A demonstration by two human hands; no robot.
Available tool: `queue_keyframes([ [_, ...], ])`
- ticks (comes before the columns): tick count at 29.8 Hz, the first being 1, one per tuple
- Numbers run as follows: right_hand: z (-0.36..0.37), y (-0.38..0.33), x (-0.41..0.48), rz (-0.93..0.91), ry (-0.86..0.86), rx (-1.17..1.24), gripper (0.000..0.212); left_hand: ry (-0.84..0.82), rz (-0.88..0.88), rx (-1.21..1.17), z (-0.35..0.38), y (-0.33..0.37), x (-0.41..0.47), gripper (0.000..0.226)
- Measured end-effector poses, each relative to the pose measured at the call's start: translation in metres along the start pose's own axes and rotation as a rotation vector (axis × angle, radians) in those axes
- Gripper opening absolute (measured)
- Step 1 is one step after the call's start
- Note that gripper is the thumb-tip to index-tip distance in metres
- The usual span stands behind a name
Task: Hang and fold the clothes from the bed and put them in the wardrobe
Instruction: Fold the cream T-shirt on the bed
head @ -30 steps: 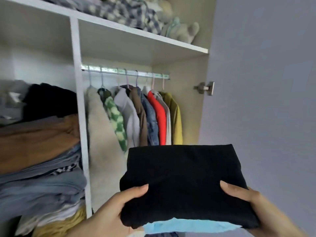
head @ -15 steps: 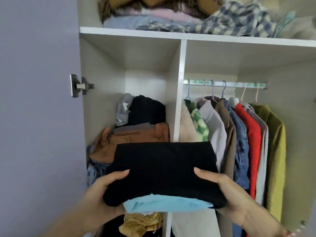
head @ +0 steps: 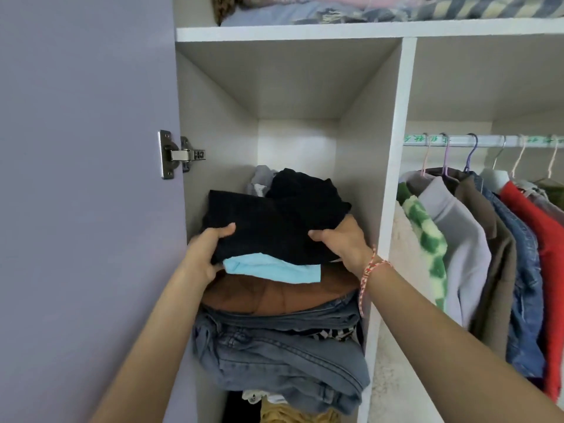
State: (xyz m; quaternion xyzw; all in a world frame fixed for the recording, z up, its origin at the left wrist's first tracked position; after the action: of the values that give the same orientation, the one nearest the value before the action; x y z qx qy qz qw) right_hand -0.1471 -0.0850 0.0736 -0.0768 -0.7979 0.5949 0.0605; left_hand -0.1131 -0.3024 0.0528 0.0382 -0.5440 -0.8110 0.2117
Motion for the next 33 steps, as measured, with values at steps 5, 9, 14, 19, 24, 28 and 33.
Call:
queue_keyframes([
  [5, 0.029, 0.020, 0.009, -0.044, 0.343, -0.801, 0.066, 0.134, 0.196, 0.712, 0.002, -0.036, 0.029, 0.045],
  [9, 0.046, 0.021, 0.022, -0.533, 0.353, -1.133, 0.048, 0.098, 0.739, 1.625, 0.021, -0.027, 0.017, 0.054],
  [14, 0.052, 0.054, 0.023, -0.367, -0.068, -1.006, 0.057, -0.460, 0.658, 1.620, 0.035, -0.061, 0.031, 0.055],
  [19, 0.039, 0.067, -0.003, -0.441, -0.050, -1.023, 0.095, -0.291, 0.872, 1.543, 0.036, -0.073, 0.000, 0.065],
  [24, -0.024, 0.083, -0.079, -0.508, -0.179, -0.549, 0.041, -0.531, 1.081, 0.702, 0.084, -0.094, -0.117, 0.039],
  [28, -0.127, 0.139, -0.143, -0.292, 0.013, -0.419, 0.025, -0.944, 1.178, 0.467, 0.146, -0.128, -0.211, 0.033],
  [33, -0.244, 0.221, -0.237, -0.018, 0.416, -0.463, 0.013, -1.448, 1.077, 0.258, 0.222, -0.185, -0.330, 0.036],
])
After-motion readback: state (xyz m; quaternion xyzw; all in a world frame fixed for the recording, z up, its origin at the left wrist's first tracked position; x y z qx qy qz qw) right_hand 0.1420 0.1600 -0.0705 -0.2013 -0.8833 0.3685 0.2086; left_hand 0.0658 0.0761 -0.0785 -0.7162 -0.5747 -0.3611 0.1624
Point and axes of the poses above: each hand's wrist, its own x-axis towards the middle knuckle, its own z-axis out of the palm, y = z × x, the point moved 1 cm from there along x, towards the middle knuckle, and after that the axes turned 15 degrees about z, right-handed, at the moved point
